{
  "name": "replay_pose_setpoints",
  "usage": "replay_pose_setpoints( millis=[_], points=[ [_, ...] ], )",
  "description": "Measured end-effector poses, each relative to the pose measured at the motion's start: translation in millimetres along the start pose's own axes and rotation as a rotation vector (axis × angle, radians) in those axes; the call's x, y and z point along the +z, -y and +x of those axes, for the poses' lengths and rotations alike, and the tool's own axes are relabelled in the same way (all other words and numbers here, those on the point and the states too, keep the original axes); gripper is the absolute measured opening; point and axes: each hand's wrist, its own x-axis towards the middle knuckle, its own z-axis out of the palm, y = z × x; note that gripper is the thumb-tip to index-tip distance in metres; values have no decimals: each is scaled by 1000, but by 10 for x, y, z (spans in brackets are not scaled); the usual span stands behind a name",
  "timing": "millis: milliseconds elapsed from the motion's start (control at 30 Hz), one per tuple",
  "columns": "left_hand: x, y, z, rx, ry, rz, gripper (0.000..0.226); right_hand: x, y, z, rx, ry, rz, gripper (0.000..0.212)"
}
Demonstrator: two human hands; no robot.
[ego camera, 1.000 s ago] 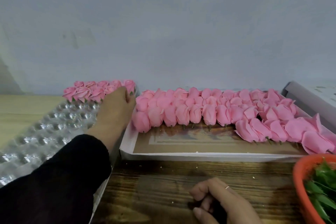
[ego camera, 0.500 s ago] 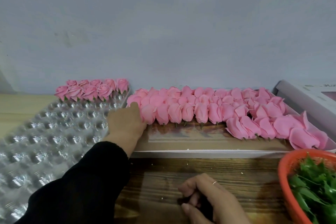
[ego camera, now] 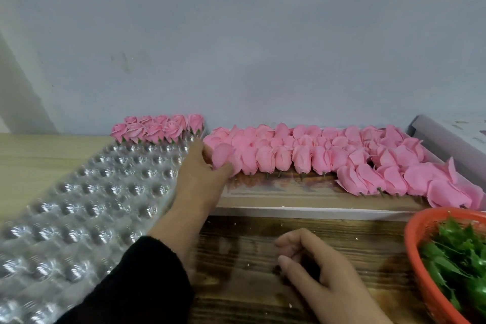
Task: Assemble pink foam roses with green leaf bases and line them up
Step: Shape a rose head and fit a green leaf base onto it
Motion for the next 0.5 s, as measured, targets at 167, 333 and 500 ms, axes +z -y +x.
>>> replay_pose_setpoints(
  millis=[167, 333, 500],
  points=[
    [46, -207, -794, -135, 155, -503, 30, -23, 134, -25, 23, -1, 182, 18],
    [92, -282, -1218, -214, 253, -705, 34, -26, 142, -82, 23, 155, 280, 38],
    [134, -332, -1312, 1, 340, -533, 23, 4, 84, -77, 102, 160, 566, 61]
  ],
)
